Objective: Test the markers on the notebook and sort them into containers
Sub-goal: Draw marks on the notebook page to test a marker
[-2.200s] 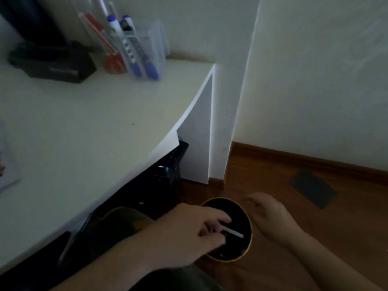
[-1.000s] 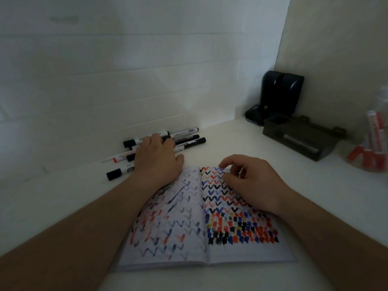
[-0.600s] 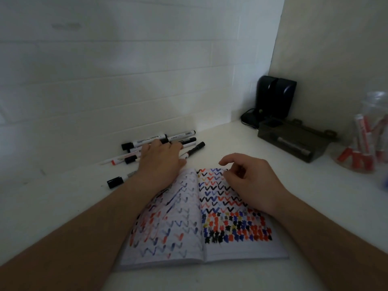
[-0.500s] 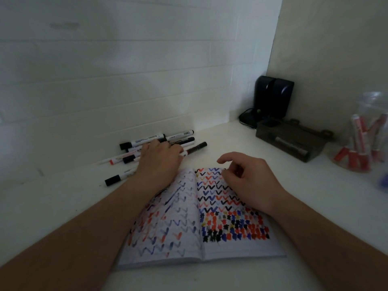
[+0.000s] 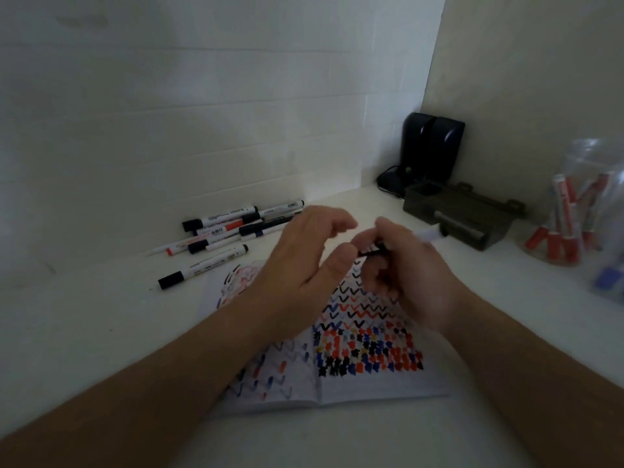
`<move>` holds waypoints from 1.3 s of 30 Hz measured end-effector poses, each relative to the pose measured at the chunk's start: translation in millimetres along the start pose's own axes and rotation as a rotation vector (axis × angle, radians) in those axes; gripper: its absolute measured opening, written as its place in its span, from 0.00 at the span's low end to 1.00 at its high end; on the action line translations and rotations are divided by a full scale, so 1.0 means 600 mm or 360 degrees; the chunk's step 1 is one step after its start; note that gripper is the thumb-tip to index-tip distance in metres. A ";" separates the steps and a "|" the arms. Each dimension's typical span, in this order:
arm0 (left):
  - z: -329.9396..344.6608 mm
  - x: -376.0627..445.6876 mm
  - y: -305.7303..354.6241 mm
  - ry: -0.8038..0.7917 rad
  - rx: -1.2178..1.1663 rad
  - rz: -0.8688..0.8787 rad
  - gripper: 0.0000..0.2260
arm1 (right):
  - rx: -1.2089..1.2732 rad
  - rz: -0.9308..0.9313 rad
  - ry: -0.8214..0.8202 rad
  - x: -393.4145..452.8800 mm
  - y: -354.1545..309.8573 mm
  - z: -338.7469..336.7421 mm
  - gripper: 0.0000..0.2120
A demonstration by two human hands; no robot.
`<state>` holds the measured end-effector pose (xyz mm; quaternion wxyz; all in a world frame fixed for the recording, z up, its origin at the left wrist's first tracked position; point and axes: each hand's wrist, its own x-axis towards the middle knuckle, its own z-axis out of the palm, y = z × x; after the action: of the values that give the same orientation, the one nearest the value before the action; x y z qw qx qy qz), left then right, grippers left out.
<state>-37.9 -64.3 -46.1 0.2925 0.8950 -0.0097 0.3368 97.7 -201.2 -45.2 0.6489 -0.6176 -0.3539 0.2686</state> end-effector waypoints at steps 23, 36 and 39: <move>-0.005 0.015 -0.002 -0.0572 -0.0079 -0.0451 0.16 | 0.0409 0.0094 -0.0213 0.000 -0.009 -0.005 0.12; -0.044 -0.036 0.013 -0.1449 0.0725 -0.0385 0.39 | 0.0170 0.0026 -0.0524 -0.048 -0.032 -0.048 0.05; -0.034 -0.029 -0.007 -0.1302 0.0765 -0.0341 0.39 | 0.0226 0.0051 -0.0541 -0.054 -0.012 -0.037 0.08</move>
<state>-62.2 -53.1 -46.7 0.0828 0.9921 0.0464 -0.0819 95.1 -241.0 -41.8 0.6174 -0.5215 -0.4287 0.4039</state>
